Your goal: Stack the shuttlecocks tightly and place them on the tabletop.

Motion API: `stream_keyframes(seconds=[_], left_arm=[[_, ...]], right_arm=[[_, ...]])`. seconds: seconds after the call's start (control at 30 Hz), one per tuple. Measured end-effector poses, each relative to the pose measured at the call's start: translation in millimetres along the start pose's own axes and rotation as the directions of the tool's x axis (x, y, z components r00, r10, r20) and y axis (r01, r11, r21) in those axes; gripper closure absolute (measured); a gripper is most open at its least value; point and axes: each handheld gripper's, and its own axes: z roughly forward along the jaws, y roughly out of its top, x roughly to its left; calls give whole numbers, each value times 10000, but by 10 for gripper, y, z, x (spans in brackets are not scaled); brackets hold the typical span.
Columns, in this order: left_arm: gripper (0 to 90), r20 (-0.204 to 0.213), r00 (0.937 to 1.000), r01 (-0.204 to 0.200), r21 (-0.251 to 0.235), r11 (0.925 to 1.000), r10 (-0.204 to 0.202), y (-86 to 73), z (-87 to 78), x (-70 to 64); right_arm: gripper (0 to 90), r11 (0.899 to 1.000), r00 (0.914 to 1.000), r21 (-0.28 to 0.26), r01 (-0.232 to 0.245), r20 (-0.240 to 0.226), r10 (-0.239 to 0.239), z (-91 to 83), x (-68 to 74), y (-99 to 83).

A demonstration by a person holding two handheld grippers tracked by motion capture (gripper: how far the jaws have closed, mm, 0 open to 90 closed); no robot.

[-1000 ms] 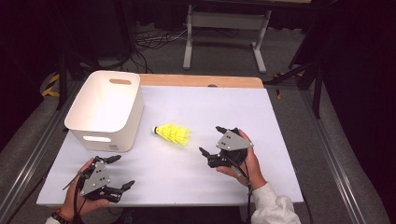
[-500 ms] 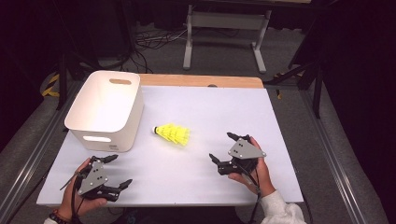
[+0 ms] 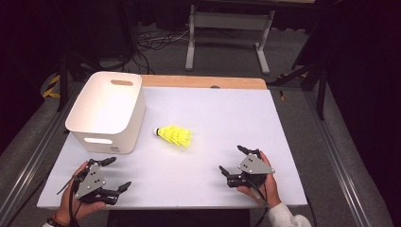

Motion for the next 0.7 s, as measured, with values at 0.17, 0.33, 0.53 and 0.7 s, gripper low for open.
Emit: stream_keyframes(seconds=[0.17,0.33,0.53,0.7], left_arm=[[85,-39,10000,-12,-29,10000,12,13,9,6],[84,74,10000,-8,-28,10000,9,28,42,9],[80,196,9998,-4,-7,10000,4,27,58,2],[80,184,9998,-29,38,10000,29,23,48,-15]], right_arm=[[61,9997,9999,223,85,-131,-82,24,51,-16],[59,9998,9998,153,98,-149,-96,13,80,-7],[58,9998,9994,145,148,-303,-143,25,97,11],[58,9999,9987,117,116,-502,-110,68,109,34]])
